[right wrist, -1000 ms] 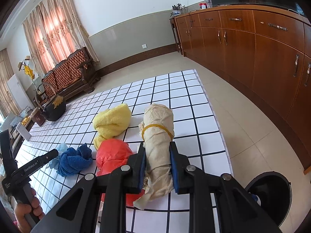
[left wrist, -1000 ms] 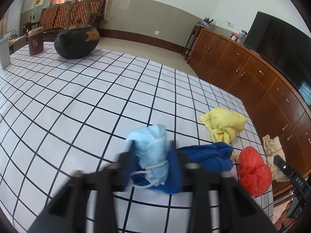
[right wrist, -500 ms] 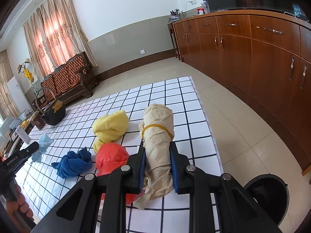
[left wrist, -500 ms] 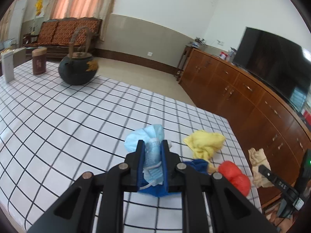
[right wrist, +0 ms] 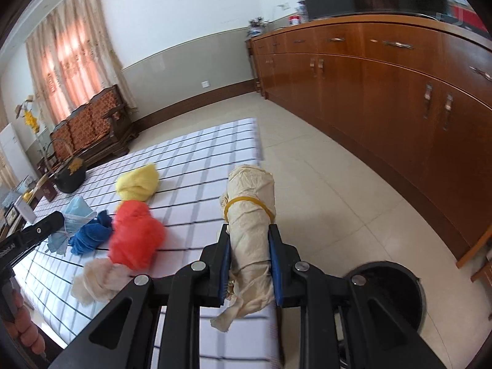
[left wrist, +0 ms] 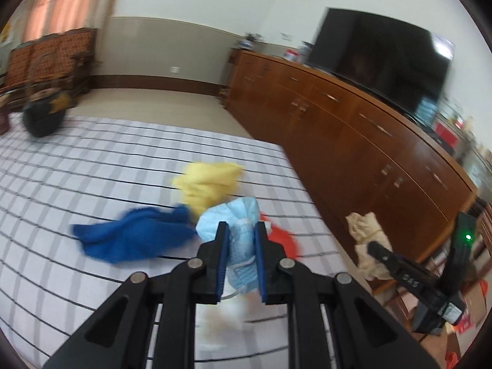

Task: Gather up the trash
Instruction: 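Carry the mask with left tool while right tool carries the roll to the bin, then open left tool over the bin while right tool drops the roll inside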

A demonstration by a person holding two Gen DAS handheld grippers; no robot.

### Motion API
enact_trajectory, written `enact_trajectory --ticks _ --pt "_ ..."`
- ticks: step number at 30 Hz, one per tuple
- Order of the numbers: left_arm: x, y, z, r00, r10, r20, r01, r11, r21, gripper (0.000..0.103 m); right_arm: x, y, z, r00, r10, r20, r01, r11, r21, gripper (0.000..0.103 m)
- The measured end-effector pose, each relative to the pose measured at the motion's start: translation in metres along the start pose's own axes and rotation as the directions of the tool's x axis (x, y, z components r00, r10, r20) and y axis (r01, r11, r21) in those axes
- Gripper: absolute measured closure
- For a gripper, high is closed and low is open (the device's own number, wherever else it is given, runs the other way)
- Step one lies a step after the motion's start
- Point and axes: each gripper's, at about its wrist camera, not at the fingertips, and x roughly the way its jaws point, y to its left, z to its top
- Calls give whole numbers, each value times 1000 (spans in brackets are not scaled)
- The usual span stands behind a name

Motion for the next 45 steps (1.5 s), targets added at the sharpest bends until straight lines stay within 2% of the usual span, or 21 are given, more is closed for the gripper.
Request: enact_trajectory --ticks 6,12,15,22,28,39,41,43,45 --pt "19 -85 -17 989 -128 -78 135 986 95 85 -25 -65 -13 997 -82 6 81 993 86 79" --pt "42 -161 -44 960 -218 -178 247 954 167 85 -41 -127 -36 988 -150 -41 155 973 170 79" --pt "57 -188 -60 945 -233 -229 278 942 188 85 -45 -158 -50 981 -180 -77 192 958 212 79" --pt "90 -234 -99 919 -214 -331 298 927 226 85 -45 -213 -75 966 -196 -167 240 922 303 79" --pt "118 -257 -124 901 -177 -396 289 927 241 85 -31 -230 -86 955 -178 -235 250 912 326 79" --pt "167 -260 -157 869 -100 -485 243 939 243 83 3 -249 -93 936 -166 -309 277 891 360 78" --pt "169 -261 -160 867 -81 -491 232 939 254 79 7 -253 -94 933 -166 -320 286 881 377 77" --pt "172 -261 -161 866 -63 -496 225 935 274 75 8 -258 -94 933 -162 -322 290 869 402 66" --pt "172 -261 -161 870 -47 -491 213 934 288 66 7 -260 -93 934 -165 -316 292 862 415 60"
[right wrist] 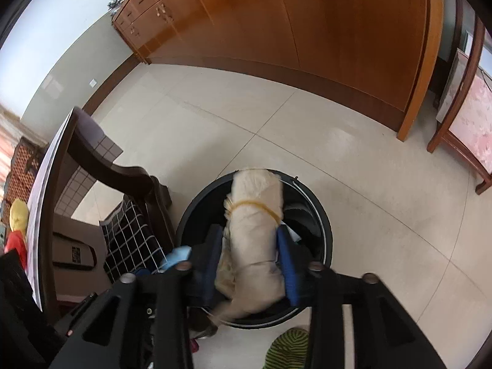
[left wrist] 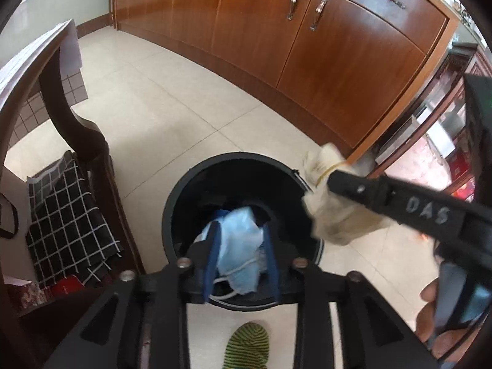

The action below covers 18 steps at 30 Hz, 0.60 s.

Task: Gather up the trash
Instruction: 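Open left tool over the bin while right tool drops the roll inside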

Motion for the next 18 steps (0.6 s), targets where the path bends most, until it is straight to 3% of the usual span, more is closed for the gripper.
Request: enact_trajectory --ticks 2,11,18 --pt "-2 2 1 1000 -5 9 5 1000 -10 50 -1 0 1 1000 -9 8 9 1000 2 58" --pt "-39 4 10 994 -9 113 12 1000 -29 49 -30 1 4 993 -68 98 66 998 20 58" --pt "-94 19 19 974 -8 225 19 999 -45 49 -55 27 -2 988 -24 154 28 999 -26 52"
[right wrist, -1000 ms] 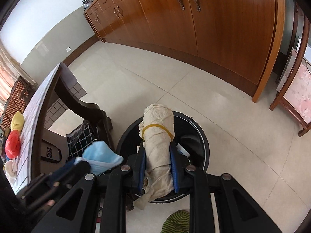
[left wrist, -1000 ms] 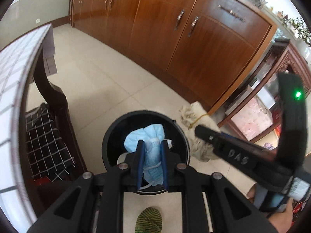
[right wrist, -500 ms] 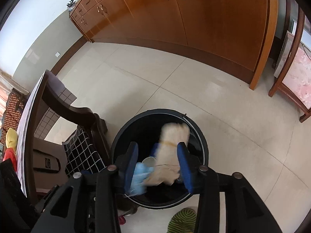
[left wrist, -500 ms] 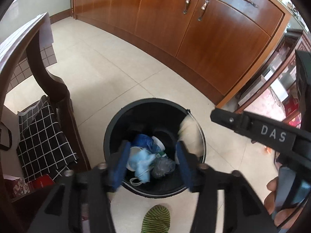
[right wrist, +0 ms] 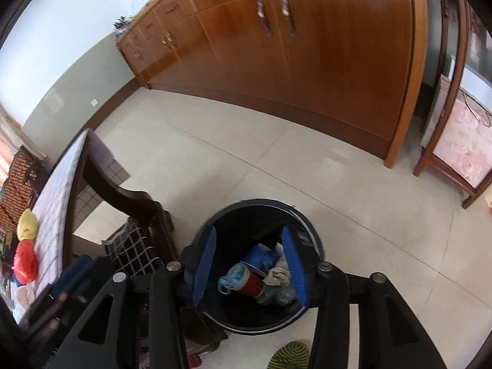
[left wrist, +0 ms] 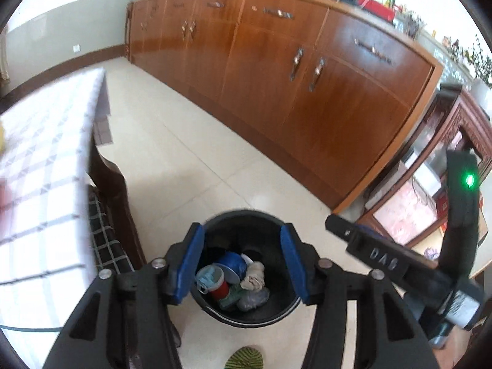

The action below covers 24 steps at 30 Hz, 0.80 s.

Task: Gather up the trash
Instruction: 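Open left tool over the bin while right tool drops the roll inside, then move both open tools back over the table items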

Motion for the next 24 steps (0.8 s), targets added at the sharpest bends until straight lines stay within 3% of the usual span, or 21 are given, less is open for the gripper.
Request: enact_trajectory --ticks 6,13,24 --pt "-38 29 8 996 48 76 -47 999 -22 49 -26 45 -2 996 55 69 -49 995 -87 44" --pt "-82 79 8 981 130 145 -118 989 -87 49 -35 95 -7 987 139 84 -125 979 -160 39" --pt "-142 166 -11 933 300 196 -262 944 -201 44 -39 201 -28 961 272 42 -243 912 -331 39"
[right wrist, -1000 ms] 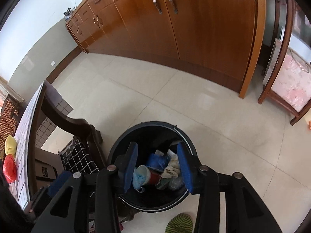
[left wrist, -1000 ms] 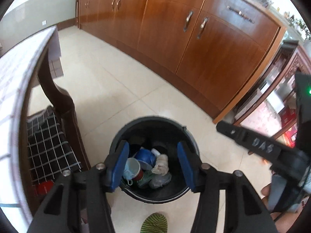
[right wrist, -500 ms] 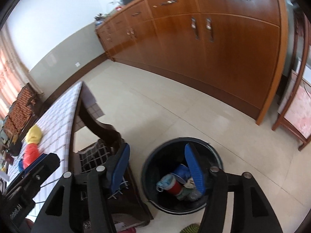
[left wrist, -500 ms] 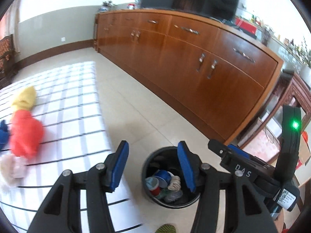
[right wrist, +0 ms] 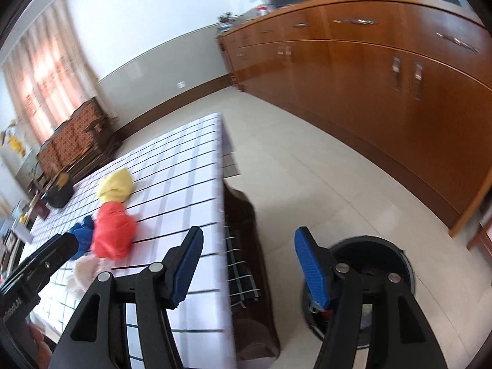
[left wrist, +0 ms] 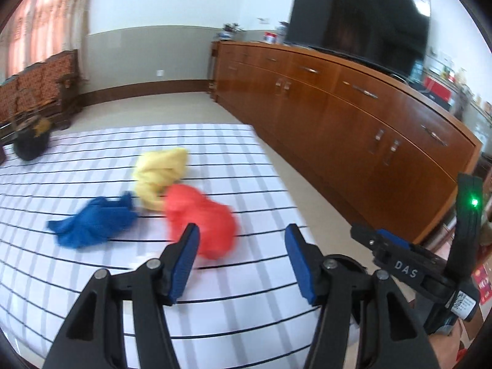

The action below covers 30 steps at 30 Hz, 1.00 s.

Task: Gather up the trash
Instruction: 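Move both open tools back over the table items, then grasp the white tissue with left tool while right tool grasps the red plastic bag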

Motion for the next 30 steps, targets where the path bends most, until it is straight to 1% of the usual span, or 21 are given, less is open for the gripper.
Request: enact_trajectory --ticks 5,10,13,17,26,30 --pt "-6 45 -1 998 59 1 -58 996 -65 44 15 40 -5 998 50 -29 -52 997 -61 39" --pt "-3 67 -8 997 72 -19 -74 993 -94 44 29 74 -8 996 78 -45 -82 991 -103 39" --pt "1 69 -15 997 69 -37 -72 993 -91 44 33 88 -10 996 81 -46 -86 988 -127 39" --pt "5 70 -25 996 58 -64 -63 995 -77 44 37 98 -18 996 72 -55 -80 986 -149 38" --pt "30 66 -40 990 64 -125 -71 996 -54 44 40 98 -26 996 58 -73 -69 985 -156 38" --pt "36 67 -44 991 60 -117 -66 996 -52 44 41 99 -26 995 58 -78 -70 985 -158 38"
